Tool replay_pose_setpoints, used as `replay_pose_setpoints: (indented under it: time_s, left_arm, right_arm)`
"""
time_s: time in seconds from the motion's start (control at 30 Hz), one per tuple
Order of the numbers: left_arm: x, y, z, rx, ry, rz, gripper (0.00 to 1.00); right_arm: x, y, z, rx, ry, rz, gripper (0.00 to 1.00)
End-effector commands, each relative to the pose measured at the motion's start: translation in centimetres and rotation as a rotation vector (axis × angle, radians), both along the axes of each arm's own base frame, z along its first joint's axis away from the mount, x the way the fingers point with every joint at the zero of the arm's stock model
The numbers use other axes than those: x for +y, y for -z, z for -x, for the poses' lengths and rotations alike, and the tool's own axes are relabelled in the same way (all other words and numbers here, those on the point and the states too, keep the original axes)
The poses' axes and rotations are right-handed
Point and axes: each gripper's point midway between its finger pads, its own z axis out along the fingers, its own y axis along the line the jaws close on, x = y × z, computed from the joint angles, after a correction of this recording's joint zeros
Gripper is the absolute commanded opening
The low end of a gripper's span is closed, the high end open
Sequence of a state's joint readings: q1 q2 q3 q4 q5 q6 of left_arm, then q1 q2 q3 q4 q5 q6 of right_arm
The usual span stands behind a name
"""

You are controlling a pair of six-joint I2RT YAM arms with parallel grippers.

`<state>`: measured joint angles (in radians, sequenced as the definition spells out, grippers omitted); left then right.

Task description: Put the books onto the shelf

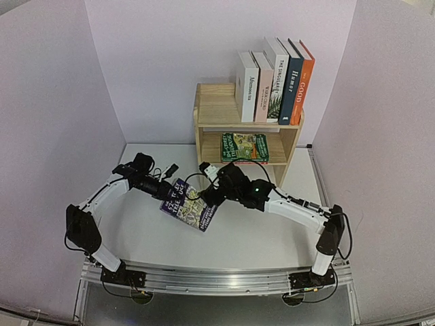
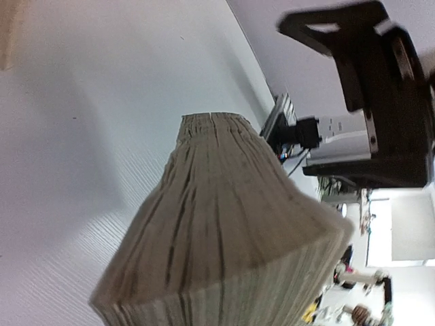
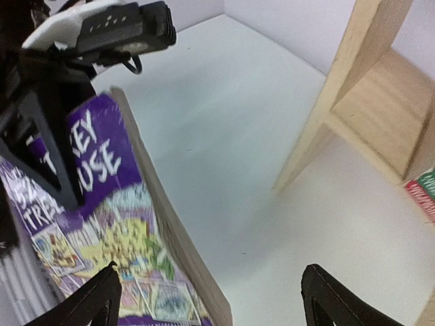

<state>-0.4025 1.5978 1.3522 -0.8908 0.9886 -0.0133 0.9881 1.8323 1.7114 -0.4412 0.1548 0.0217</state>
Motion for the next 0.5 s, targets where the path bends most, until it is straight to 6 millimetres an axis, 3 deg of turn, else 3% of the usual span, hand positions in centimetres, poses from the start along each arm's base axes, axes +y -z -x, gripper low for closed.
replay_pose_setpoints:
  time_s: [0.0,0.07,0.23,0.47]
  left_arm:
    - [2.3,-3.2,-3.9,0.096,-0.242,0.092,0.0]
    - [3.1,-3.1,-4.6,0.136,-0.289,0.108,0.0]
    - [4.7,-3.4,-5.5,0.188,-0.36,0.157,0.0]
    - [5.6,-2.9,-5.6,0.225,-0.391,0.181,0.0]
  right_arm:
    - [1.8,-5.8,2.2,-0.391,0.019,0.114,0.91]
    - [4.0,-5.0,4.3,-0.469,-0.046,0.154,0.91]
    - [8.6,-2.6,7.1,-0.615,-0.121,0.202,0.92]
    - [12.2,1.0,5.6,-0.786,-0.068,0.331,0.9]
